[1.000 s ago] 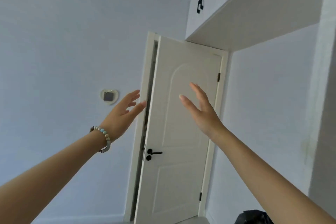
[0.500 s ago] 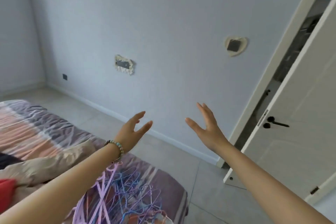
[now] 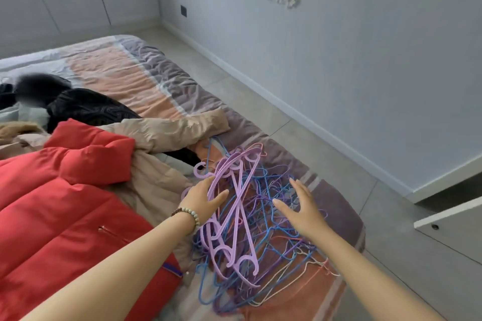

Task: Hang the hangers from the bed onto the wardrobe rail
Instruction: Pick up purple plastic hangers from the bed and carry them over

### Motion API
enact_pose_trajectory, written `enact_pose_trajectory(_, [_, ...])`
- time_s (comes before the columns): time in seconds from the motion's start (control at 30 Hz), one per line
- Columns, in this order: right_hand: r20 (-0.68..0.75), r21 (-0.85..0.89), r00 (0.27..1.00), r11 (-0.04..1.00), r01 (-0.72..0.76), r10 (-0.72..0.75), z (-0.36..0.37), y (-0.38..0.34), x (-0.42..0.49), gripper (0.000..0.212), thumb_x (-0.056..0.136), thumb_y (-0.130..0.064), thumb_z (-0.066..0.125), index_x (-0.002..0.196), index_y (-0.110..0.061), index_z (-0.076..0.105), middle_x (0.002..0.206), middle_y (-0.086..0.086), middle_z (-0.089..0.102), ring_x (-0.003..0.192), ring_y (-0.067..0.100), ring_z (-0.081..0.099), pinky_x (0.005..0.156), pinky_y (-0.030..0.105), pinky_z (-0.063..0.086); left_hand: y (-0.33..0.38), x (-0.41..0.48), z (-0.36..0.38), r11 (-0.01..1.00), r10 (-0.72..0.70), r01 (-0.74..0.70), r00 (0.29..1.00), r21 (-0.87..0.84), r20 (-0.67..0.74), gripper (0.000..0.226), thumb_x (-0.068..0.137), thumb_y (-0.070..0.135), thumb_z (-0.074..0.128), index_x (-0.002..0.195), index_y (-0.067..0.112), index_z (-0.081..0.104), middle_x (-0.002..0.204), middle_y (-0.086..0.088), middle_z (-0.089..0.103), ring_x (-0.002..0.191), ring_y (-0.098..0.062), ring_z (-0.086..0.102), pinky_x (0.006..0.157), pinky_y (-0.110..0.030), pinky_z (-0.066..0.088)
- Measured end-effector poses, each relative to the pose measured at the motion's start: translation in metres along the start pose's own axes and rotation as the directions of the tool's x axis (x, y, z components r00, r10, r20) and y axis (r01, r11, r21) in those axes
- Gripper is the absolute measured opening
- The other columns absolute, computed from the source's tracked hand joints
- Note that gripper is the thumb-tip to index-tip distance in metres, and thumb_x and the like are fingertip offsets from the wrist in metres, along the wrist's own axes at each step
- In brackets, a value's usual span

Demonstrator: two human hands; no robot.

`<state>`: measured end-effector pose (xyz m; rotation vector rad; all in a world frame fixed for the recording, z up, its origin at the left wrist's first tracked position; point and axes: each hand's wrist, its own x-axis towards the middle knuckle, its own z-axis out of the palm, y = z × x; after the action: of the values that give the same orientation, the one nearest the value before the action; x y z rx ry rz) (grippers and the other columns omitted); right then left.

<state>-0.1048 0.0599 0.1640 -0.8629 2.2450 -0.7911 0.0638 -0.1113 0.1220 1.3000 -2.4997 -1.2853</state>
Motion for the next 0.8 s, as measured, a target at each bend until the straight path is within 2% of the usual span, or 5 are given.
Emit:
enact_pose_trajectory(0.13, [0.118, 0.033, 0.99, 0.997, -0.077, 0.072, 0.064, 0.031, 0.027, 0.075, 0.087, -0.045, 0.059, 0.148, -0.028, 0.018, 0.158, -0.005, 0.012, 0.145, 0.016, 0.014, 0.117, 0.039, 0.02, -0.052, 0.019, 0.029, 0.991, -0.134, 0.134, 0.991, 0.018, 0.027, 0.068, 0.09, 0.047, 0.049, 0.144, 0.013, 0.027, 0.145, -0.005, 0.04, 0.13, -0.023, 0.042, 0.106, -0.036, 0.037])
enact_pose_trajectory(0.27, [0.22, 0.093, 0.967, 0.984, -0.154, 0.131, 0.117, 0.049, 0.048, 0.076, 0.087, -0.041, 0.061, 0.148, -0.028, 0.019, 0.156, -0.003, 0.018, 0.142, 0.019, 0.025, 0.112, 0.043, 0.031, -0.086, 0.033, 0.051, 0.98, -0.197, 0.197, 0.98, -0.012, 0.013, 0.054, 0.093, 0.039, 0.048, 0.141, 0.018, 0.033, 0.131, -0.008, 0.054, 0.105, -0.022, 0.057, 0.092, -0.038, 0.046])
enact_pose_trajectory(0.43, [0.275, 0.192, 0.939, 0.946, -0.262, 0.205, 0.162, 0.061, 0.067, 0.067, 0.09, -0.032, 0.061, 0.146, -0.022, 0.026, 0.153, 0.003, 0.027, 0.135, 0.021, 0.036, 0.103, 0.037, 0.038, -0.113, 0.046, 0.077, 0.959, -0.279, 0.282, 0.958, -0.038, 0.068, 0.052, 0.094, 0.033, 0.047, 0.14, 0.012, 0.034, 0.133, -0.008, 0.051, 0.116, -0.024, 0.053, 0.096, -0.034, 0.044])
enact_pose_trajectory(0.63, [0.337, 0.386, 0.884, 0.808, -0.445, 0.326, 0.194, 0.066, 0.083, 0.059, 0.095, -0.019, 0.054, 0.147, -0.012, 0.027, 0.151, 0.006, 0.034, 0.133, 0.026, 0.041, 0.104, 0.039, 0.041, -0.124, 0.054, 0.099, 0.924, -0.338, 0.355, 0.932, -0.141, 0.128, 0.036, 0.094, 0.022, 0.049, 0.129, 0.011, 0.046, 0.127, -0.009, 0.056, 0.113, -0.025, 0.056, 0.097, -0.035, 0.046])
enact_pose_trajectory(0.8, [0.347, 0.477, 0.861, 0.721, -0.503, 0.371, 0.2, 0.064, 0.086, 0.049, 0.096, -0.013, 0.05, 0.143, -0.004, 0.036, 0.14, 0.013, 0.049, 0.123, 0.027, 0.052, 0.092, 0.033, 0.047, -0.126, 0.051, 0.107, 0.895, -0.338, 0.358, 0.934, -0.265, 0.118, 0.032, 0.091, 0.025, 0.055, 0.119, 0.011, 0.052, 0.106, -0.008, 0.062, 0.091, -0.021, 0.059, 0.077, -0.027, 0.046])
